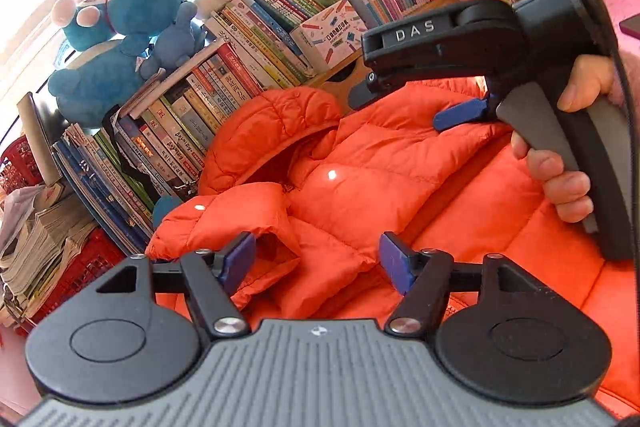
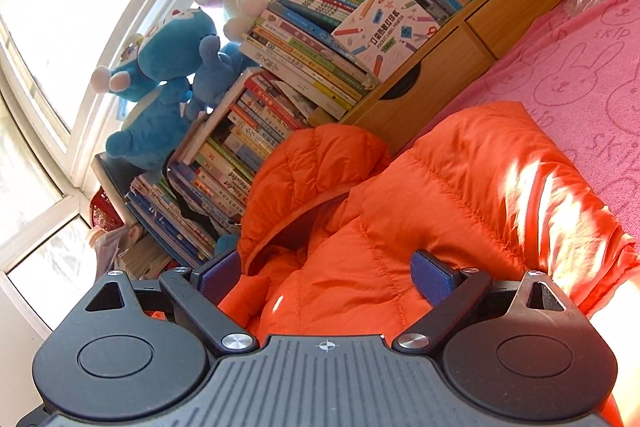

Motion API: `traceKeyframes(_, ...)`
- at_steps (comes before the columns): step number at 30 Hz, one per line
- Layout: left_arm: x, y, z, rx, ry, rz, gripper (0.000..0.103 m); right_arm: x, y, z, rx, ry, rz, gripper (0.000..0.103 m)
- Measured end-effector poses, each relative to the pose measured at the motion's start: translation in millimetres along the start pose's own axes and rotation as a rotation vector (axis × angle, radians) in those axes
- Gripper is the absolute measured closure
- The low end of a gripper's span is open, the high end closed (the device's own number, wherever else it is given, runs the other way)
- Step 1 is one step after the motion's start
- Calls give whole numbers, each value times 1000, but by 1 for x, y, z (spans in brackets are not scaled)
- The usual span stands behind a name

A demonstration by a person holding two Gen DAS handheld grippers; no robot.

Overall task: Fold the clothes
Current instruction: 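Open the left gripper and withdraw it from the folded side, then grasp the sleeve cuff with the right gripper and lift it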

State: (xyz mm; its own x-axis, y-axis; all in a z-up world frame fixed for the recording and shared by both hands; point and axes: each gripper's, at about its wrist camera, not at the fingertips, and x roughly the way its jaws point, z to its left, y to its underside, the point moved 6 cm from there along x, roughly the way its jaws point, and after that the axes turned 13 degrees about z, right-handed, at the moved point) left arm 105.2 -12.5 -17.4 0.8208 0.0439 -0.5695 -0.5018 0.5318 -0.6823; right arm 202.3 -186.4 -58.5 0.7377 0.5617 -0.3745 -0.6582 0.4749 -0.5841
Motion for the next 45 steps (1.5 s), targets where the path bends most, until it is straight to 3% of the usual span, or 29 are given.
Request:
traceKeyframes(2, -6, 11, 21, -138, 42, 18, 31, 0, 2, 4, -28, 18, 1, 10)
traceKeyframes(5, 7, 40, 54, -367, 34, 99, 33, 4, 3, 23, -122, 68, 32, 6)
traceKeyframes(7, 24, 61, 72, -494, 12, 177, 33, 9, 7, 54, -277, 129, 53, 5)
traceKeyframes(9, 34, 77, 82, -587, 38, 219, 32, 18, 16, 94, -469, 176, 81, 0)
traceKeyframes(12, 38, 90, 94, -696, 109, 229, 33, 50, 41, 148, -716, 208, 151, 0)
traceKeyframes(15, 36, 93, 94, -702, 112, 229, 32, 88, 67, 198, -947, 243, 232, 0)
traceKeyframes(17, 36, 93, 93, -702, 114, 229, 32, 112, 79, 201, -1000, 296, 282, 0)
traceKeyframes(19, 37, 94, 94, -710, 122, 226, 32, 134, 89, 203, -1040, 348, 326, 9)
traceKeyframes(20, 38, 95, 94, -714, 126, 225, 32, 137, 86, 200, -1011, 369, 326, 49)
traceKeyframes(21, 38, 95, 95, -716, 128, 224, 32, 138, 82, 197, -969, 386, 323, 78)
traceKeyframes(24, 37, 95, 96, -726, 119, 215, 33, 121, 50, 189, -760, 328, 265, 84)
traceKeyframes(26, 22, 93, 104, -822, 74, 194, 39, 104, 30, 188, -698, 297, 218, 85)
traceKeyframes(29, 4, 65, 108, -832, 135, 84, 30, 76, 2, 189, -623, 249, 148, 86)
traceKeyframes(30, 6, 57, 105, -799, 106, 82, 32, 68, -7, 189, -598, 234, 129, 86)
traceKeyframes(34, 27, 37, 97, -701, 3, 121, 32, 45, -36, 184, -533, 219, 78, 87)
traceKeyframes(36, 50, 45, 104, -747, -20, 216, 32, 32, -43, 175, -520, 233, 50, 87)
traceKeyframes(39, 70, 70, 115, -873, 31, 300, 30, 19, -44, 150, -503, 271, 38, 88)
traceKeyframes(45, 68, 73, 101, -786, -46, 296, 29, 0, -27, 93, -466, 359, 48, 88)
